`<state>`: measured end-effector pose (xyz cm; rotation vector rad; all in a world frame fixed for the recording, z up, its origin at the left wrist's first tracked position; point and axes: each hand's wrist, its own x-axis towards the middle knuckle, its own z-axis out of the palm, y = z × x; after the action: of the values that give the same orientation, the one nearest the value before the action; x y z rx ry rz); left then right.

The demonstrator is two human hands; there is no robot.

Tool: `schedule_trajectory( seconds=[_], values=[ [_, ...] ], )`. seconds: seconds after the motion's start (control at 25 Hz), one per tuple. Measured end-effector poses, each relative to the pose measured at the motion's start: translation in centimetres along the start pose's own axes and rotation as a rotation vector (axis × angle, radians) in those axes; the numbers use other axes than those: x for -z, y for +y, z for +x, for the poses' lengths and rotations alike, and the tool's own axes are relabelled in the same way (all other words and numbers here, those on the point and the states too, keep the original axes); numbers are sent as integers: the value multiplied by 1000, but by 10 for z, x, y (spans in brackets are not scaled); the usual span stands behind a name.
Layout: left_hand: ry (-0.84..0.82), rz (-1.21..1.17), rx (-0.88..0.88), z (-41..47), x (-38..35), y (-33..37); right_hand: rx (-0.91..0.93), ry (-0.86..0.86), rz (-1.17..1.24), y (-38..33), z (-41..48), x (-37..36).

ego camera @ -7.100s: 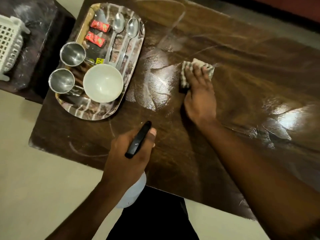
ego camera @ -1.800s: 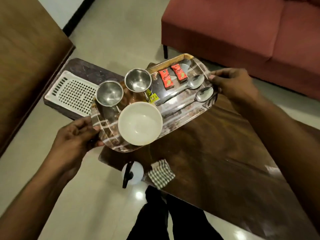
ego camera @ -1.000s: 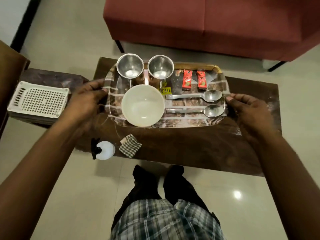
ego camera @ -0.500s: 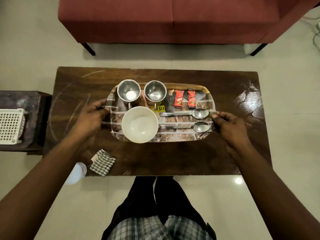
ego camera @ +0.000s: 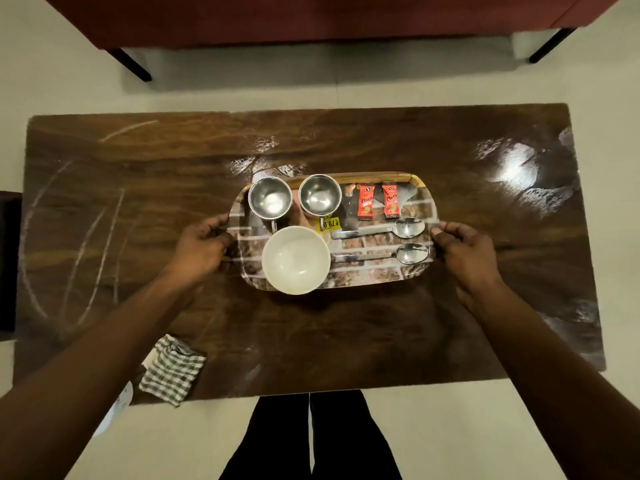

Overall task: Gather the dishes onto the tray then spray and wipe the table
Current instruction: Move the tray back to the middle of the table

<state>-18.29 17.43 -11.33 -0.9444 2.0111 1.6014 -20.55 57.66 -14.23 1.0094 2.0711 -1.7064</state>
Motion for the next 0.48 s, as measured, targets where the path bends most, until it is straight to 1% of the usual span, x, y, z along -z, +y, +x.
schedule_trajectory(
  seconds=[0.24,0.48],
  values=[
    [4,4,36,57,-22,-25,-55,31,-69,38,49,-14],
    [-3,-15,63,73,-38,-30,-60,72,-97,47,60,-18]
  ],
)
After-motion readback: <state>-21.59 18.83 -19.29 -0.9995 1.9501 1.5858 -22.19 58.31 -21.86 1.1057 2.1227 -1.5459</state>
